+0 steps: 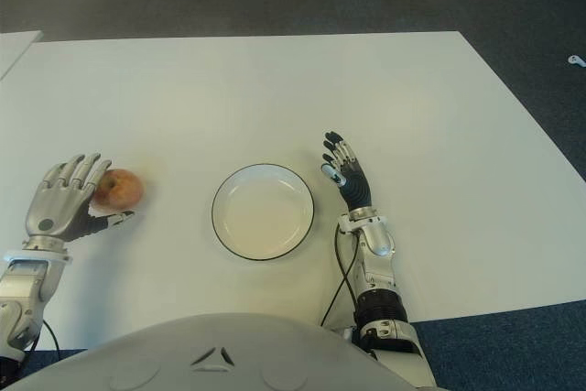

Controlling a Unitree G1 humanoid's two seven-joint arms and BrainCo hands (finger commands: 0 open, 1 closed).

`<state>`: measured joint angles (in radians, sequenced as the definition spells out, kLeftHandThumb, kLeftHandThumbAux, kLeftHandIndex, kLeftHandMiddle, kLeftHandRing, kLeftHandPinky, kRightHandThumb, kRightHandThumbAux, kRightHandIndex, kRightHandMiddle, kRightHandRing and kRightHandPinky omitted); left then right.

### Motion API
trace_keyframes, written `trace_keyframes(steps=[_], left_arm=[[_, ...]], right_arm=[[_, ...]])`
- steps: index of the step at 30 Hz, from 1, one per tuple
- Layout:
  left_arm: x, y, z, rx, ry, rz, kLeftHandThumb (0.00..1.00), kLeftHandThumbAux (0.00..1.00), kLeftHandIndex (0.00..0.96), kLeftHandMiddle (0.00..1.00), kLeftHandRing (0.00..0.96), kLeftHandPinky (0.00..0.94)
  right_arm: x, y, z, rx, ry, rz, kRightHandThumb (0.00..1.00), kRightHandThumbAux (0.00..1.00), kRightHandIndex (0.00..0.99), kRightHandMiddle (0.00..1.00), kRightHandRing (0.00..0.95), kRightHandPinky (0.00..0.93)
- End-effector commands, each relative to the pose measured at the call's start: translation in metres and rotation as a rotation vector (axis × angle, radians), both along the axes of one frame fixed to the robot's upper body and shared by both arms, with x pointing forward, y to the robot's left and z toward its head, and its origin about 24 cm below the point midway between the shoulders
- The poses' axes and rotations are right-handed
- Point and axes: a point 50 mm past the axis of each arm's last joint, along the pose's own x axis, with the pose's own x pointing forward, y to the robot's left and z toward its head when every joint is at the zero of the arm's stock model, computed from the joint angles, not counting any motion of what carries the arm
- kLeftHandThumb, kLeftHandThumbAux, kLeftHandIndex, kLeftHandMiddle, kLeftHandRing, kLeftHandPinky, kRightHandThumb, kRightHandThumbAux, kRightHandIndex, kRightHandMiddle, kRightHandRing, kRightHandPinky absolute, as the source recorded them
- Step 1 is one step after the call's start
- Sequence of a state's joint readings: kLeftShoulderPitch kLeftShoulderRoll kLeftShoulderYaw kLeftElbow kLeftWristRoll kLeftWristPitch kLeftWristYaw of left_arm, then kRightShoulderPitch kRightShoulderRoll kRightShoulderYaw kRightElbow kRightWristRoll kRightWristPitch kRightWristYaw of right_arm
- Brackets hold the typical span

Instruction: Put the apples into the plate.

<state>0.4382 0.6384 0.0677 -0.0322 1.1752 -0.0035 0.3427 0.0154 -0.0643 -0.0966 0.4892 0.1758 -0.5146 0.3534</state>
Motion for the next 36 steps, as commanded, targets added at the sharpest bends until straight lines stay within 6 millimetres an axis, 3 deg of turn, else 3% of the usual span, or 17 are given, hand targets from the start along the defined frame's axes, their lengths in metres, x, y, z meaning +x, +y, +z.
trace_keyframes(steps=[1, 36], left_arm=[[0.003, 0.001, -0.001, -0.004, -0.008, -0.003, 0.333, 0.351, 0.034, 0.001, 0.000, 0.016], [0.020, -0.011, -0.008, -0.063, 0.004, 0.004, 0.288, 0.383, 0.064, 0.048, 0.024, 0.051]], right_arm=[[-0.026, -0.004, -0.035, 0.045, 0.189, -0.026, 0.127, 0.500, 0.000, 0.000, 0.000, 0.000], [-0.028, -0.012, -0.038, 0.059, 0.210, -0.023, 0.128, 0.506, 0.008, 0.000, 0.000, 0.000]])
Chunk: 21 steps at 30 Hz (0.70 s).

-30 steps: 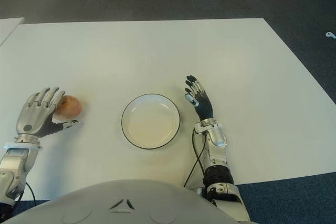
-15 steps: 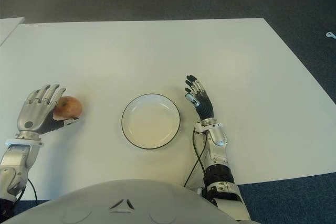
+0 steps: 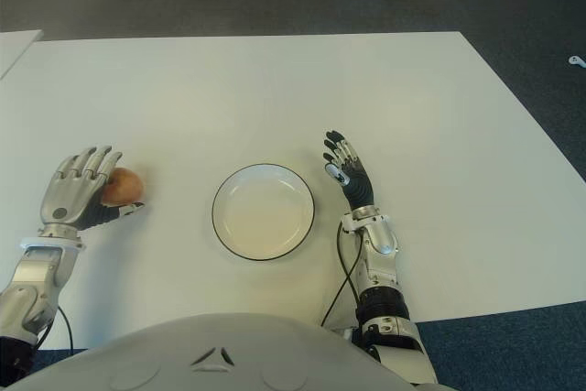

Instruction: Put the apples into the plate.

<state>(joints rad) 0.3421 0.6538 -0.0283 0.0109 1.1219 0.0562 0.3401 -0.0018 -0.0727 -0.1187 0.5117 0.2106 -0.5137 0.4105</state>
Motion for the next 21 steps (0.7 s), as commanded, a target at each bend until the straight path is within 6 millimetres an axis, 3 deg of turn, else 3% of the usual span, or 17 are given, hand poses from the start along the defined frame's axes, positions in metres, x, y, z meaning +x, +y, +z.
trace_keyframes(steps=[1, 21], left_arm=[[0.001, -0.002, -0.005, -0.023, 0.019, 0.007, 0.286, 0.384, 0.067, 0.054, 0.030, 0.057], [0.006, -0.005, -0.020, -0.035, 0.022, 0.034, 0.327, 0.326, 0.165, 0.152, 0.132, 0.180]], right_arm=[[-0.030, -0.007, -0.038, 0.034, 0.216, -0.042, 0.128, 0.509, 0.008, 0.000, 0.000, 0.000], [-0.029, -0.008, -0.038, 0.027, 0.217, -0.038, 0.142, 0.515, 0.021, 0.000, 0.000, 0.000]])
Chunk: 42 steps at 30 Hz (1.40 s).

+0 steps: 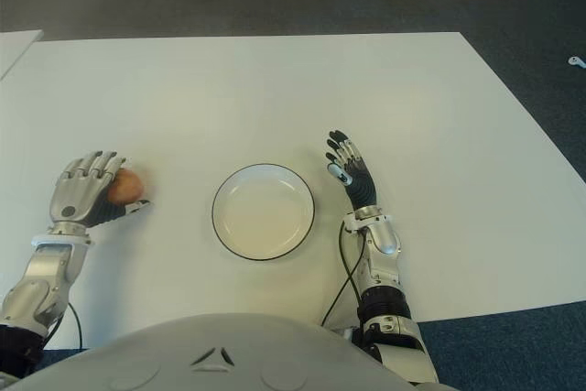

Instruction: Put the apples into the plate.

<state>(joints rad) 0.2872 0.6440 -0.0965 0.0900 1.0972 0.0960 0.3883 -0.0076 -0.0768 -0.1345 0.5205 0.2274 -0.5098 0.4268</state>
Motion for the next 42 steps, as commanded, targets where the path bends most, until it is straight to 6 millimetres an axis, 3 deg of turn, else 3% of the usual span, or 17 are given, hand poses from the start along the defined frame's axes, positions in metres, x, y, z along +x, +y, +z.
trace_keyframes(steps=[1, 11, 16, 18, 20, 23, 28, 35, 42], left_arm=[[0.000, -0.001, -0.010, -0.015, 0.035, 0.020, 0.327, 0.326, 0.165, 0.153, 0.133, 0.180], [-0.002, 0.005, -0.029, -0.034, 0.091, 0.046, 0.346, 0.341, 0.179, 0.182, 0.164, 0.206], [-0.002, 0.007, -0.033, -0.043, 0.106, 0.044, 0.474, 0.408, 0.335, 0.422, 0.408, 0.424], [-0.001, 0.008, -0.035, -0.012, 0.130, 0.049, 0.615, 0.575, 0.392, 0.534, 0.515, 0.531], [-0.001, 0.009, -0.037, 0.022, 0.160, 0.056, 0.668, 0.631, 0.415, 0.595, 0.574, 0.587], [-0.001, 0.008, -0.039, 0.039, 0.187, 0.066, 0.716, 0.675, 0.436, 0.679, 0.671, 0.690], [-0.001, 0.005, -0.039, -0.001, 0.223, 0.090, 0.739, 0.690, 0.443, 0.773, 0.766, 0.786], [-0.003, 0.003, -0.037, -0.069, 0.176, 0.085, 0.750, 0.693, 0.444, 0.841, 0.826, 0.832], [-0.003, 0.002, -0.036, -0.120, 0.146, 0.072, 0.749, 0.694, 0.443, 0.851, 0.829, 0.776]], right_arm=[[-0.030, -0.004, -0.038, 0.012, 0.213, -0.032, 0.141, 0.513, 0.020, 0.000, 0.000, 0.000], [-0.030, -0.007, -0.035, -0.028, 0.202, -0.051, 0.125, 0.505, 0.021, 0.000, 0.000, 0.001], [-0.030, -0.008, -0.035, -0.027, 0.200, -0.053, 0.124, 0.506, 0.025, 0.003, 0.000, 0.000], [-0.030, -0.009, -0.034, -0.026, 0.196, -0.054, 0.118, 0.512, 0.024, 0.002, 0.000, 0.000], [-0.030, -0.009, -0.034, -0.025, 0.193, -0.056, 0.114, 0.517, 0.023, 0.002, 0.000, 0.000], [-0.030, -0.009, -0.033, -0.023, 0.191, -0.058, 0.109, 0.524, 0.021, 0.003, 0.000, 0.000], [-0.029, -0.010, -0.033, -0.029, 0.190, -0.060, 0.105, 0.528, 0.027, 0.012, 0.000, 0.007], [-0.027, -0.010, -0.033, -0.020, 0.189, -0.065, 0.104, 0.531, 0.042, 0.019, 0.000, 0.001], [-0.026, -0.009, -0.033, -0.010, 0.186, -0.074, 0.109, 0.528, 0.053, 0.034, 0.008, 0.004]])
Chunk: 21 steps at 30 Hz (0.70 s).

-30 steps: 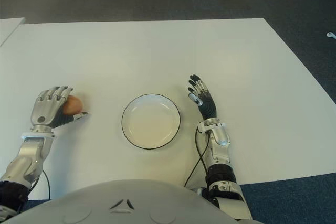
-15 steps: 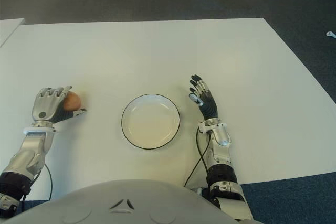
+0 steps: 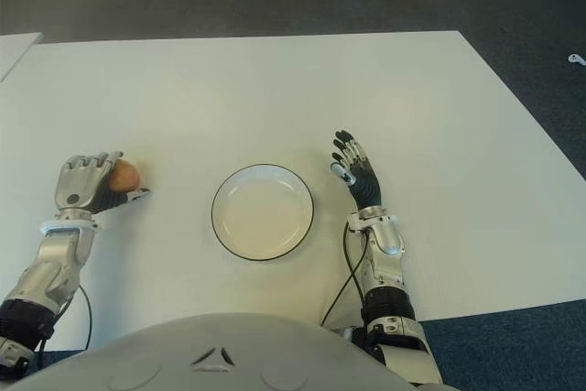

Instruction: Put the apples into the plate.

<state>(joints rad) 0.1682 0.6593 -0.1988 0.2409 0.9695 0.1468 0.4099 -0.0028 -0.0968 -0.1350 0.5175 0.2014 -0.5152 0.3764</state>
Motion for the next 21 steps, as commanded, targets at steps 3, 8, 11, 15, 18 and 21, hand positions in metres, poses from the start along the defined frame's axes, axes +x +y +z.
trace_keyframes(steps=[3, 8, 11, 15, 18, 21], left_arm=[[-0.0185, -0.0028, -0.0202, -0.076, 0.110, 0.004, 0.748, 0.694, 0.443, 0.845, 0.822, 0.757], [-0.0176, -0.0034, -0.0202, -0.102, 0.109, 0.007, 0.746, 0.695, 0.443, 0.841, 0.818, 0.751], [-0.0174, -0.0039, -0.0199, -0.105, 0.108, 0.004, 0.746, 0.695, 0.443, 0.843, 0.820, 0.759], [-0.0166, -0.0053, -0.0189, -0.106, 0.104, -0.003, 0.746, 0.695, 0.443, 0.848, 0.827, 0.791], [-0.0156, -0.0067, -0.0176, -0.112, 0.091, -0.008, 0.747, 0.695, 0.443, 0.857, 0.835, 0.811], [-0.0152, -0.0074, -0.0170, -0.117, 0.083, -0.015, 0.747, 0.694, 0.443, 0.863, 0.842, 0.830]], right_arm=[[-0.0244, -0.0026, -0.0329, 0.041, 0.176, -0.042, 0.110, 0.527, 0.056, 0.037, 0.009, 0.002], [-0.0231, -0.0026, -0.0325, 0.053, 0.174, -0.051, 0.110, 0.524, 0.062, 0.036, 0.007, 0.000], [-0.0229, -0.0027, -0.0326, 0.058, 0.176, -0.054, 0.113, 0.523, 0.066, 0.038, 0.007, 0.000], [-0.0222, -0.0028, -0.0327, 0.066, 0.175, -0.056, 0.122, 0.524, 0.070, 0.041, 0.007, 0.000], [-0.0214, -0.0031, -0.0323, 0.072, 0.170, -0.056, 0.130, 0.524, 0.074, 0.045, 0.010, 0.000], [-0.0210, -0.0032, -0.0323, 0.075, 0.169, -0.054, 0.136, 0.524, 0.076, 0.048, 0.012, 0.000]])
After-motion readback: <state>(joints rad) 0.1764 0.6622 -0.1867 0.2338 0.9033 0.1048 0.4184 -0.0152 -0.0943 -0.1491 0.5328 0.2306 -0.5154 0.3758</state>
